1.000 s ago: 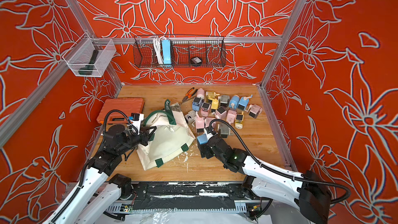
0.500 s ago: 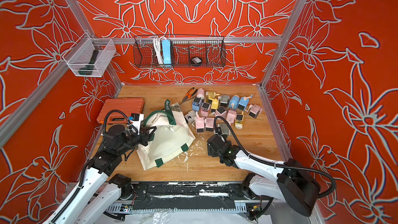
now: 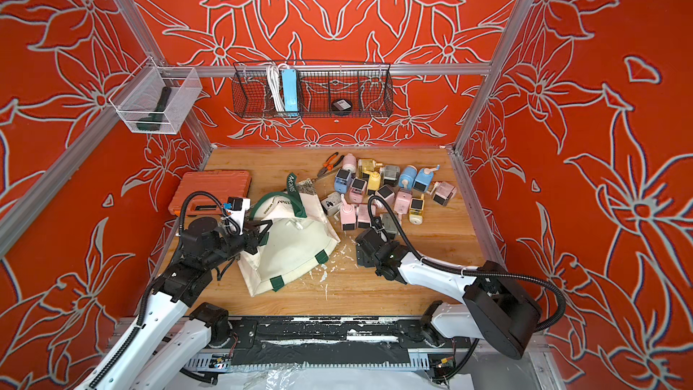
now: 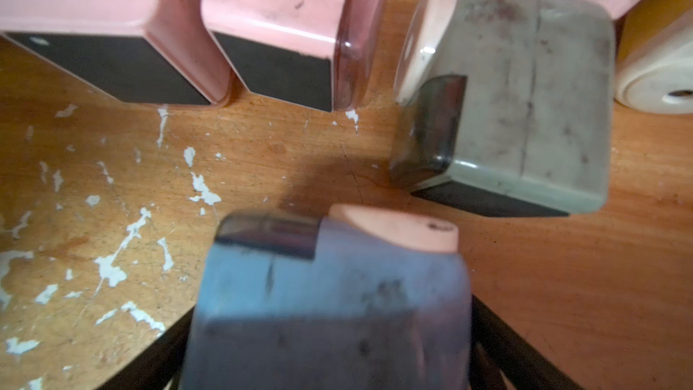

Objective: Take out the pencil sharpeners from the tote bags
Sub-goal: Place the pencil sharpener at the center of the board.

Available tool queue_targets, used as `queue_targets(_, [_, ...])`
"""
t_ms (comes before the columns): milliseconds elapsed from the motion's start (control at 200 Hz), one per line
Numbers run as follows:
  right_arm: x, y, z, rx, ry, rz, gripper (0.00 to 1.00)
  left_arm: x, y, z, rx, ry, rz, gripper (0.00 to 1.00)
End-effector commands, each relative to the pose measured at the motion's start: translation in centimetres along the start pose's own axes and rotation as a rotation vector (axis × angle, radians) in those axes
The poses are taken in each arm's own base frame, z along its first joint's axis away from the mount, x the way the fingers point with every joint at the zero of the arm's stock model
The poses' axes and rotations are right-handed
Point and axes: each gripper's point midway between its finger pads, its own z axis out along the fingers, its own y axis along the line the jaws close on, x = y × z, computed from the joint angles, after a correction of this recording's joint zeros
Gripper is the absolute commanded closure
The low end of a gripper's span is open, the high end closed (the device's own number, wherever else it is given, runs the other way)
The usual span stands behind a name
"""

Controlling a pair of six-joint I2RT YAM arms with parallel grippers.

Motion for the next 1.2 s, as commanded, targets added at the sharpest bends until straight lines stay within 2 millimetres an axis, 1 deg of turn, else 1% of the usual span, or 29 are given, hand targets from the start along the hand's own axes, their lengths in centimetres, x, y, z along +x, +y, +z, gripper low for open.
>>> queue_targets(0, [-1.8, 0.5, -1.8, -0.039, -0.021, -0.035, 0.02, 0.3, 0.0, 0.0, 0.004, 0.001, -0.001, 1.00])
queue_targets(55, [-2.4, 1.0, -2.9, -0.083, -0.036, -0.061, 0.02, 0.3, 0.0, 0.0, 0.004, 0.000, -0.002, 1.00])
queue_targets(105, [-3.2, 2.2, -4.3, -0.173, -0.067, -0.091, 0.02, 0.3, -0.1, 0.0, 0.006, 0.001, 0.000, 1.00])
queue_targets(155, [-4.0, 3.7, -6.0, -0.282, -0.117, -0.111, 0.05, 0.3, 0.0, 0.0, 0.005, -0.001, -0.001, 1.00])
queue_targets(210, [-4.5, 5.4, -7.9, -0.397, -0.159, -0.133, 0.07, 0.3, -0.1, 0.0, 0.007, -0.001, -0.001, 1.00])
queue_targets(255, [-5.0, 7.1, -9.9, -0.501, -0.204, -0.160, 0.10, 0.4, 0.0, 0.0, 0.007, 0.001, -0.001, 1.00])
queue_targets(320, [-4.7, 9.7, -12.4, -0.610, -0.258, -0.244, 0.11, 0.4, 0.0, 0.1, 0.008, 0.002, -0.003, 1.00])
queue_targets(400, [-3.7, 12.7, -14.3, -0.690, -0.296, -0.327, 0.13, 0.3, -0.1, 0.1, 0.009, 0.001, -0.004, 1.00])
queue_targets(420, [-3.5, 13.3, -14.5, -0.706, -0.298, -0.336, 0.13, 0.3, -0.1, 0.1, 0.010, -0.001, -0.003, 1.00])
queue_targets(490, [-2.2, 15.8, -14.8, -0.777, -0.281, -0.350, 0.19, 0.4, 0.0, 0.1, 0.007, 0.001, -0.004, 1.00])
queue_targets(525, [-1.7, 16.8, -14.8, -0.799, -0.271, -0.361, 0.20, 0.4, -0.1, 0.1, 0.011, 0.001, -0.004, 1.00])
queue_targets(646, [-0.3, 20.8, -14.2, -0.821, -0.247, -0.416, 0.20, 0.2, -0.5, 0.0, 0.031, -0.009, 0.000, 1.00])
queue_targets(686, [0.1, 22.0, -13.5, -0.813, -0.247, -0.429, 0.20, 0.0, -0.6, -0.1, 0.039, -0.012, 0.000, 1.00])
queue_targets(721, [-0.1, 22.8, -12.9, -0.805, -0.242, -0.416, 0.20, 0.0, -0.7, -0.1, 0.043, -0.012, -0.001, 1.00])
queue_targets(751, [-0.3, 23.3, -12.3, -0.787, -0.236, -0.386, 0.18, -0.1, -0.9, -0.1, 0.049, -0.011, -0.003, 1.00])
queue_targets(826, [-1.9, 23.9, -10.3, -0.721, -0.279, -0.312, 0.16, -0.3, -1.5, -0.4, 0.072, -0.007, -0.004, 1.00])
queue_targets(896, [-3.3, 24.7, -8.7, -0.695, -0.333, -0.302, 0.16, -0.7, -2.0, -0.7, 0.091, -0.016, -0.009, 1.00])
queue_targets(961, [-4.6, 25.1, -6.7, -0.630, -0.353, -0.314, 0.12, -0.9, -2.4, -0.9, 0.113, -0.018, -0.026, 1.00])
queue_targets(1071, [-7.9, 24.0, -2.9, -0.496, -0.411, -0.238, 0.08, -1.1, -3.4, -0.9, 0.168, -0.009, -0.046, 1.00])
queue_targets(1196, [-11.5, 22.9, 0.5, -0.389, -0.465, -0.187, 0.02, -1.2, -3.2, -0.8, 0.153, 0.000, -0.035, 1.00])
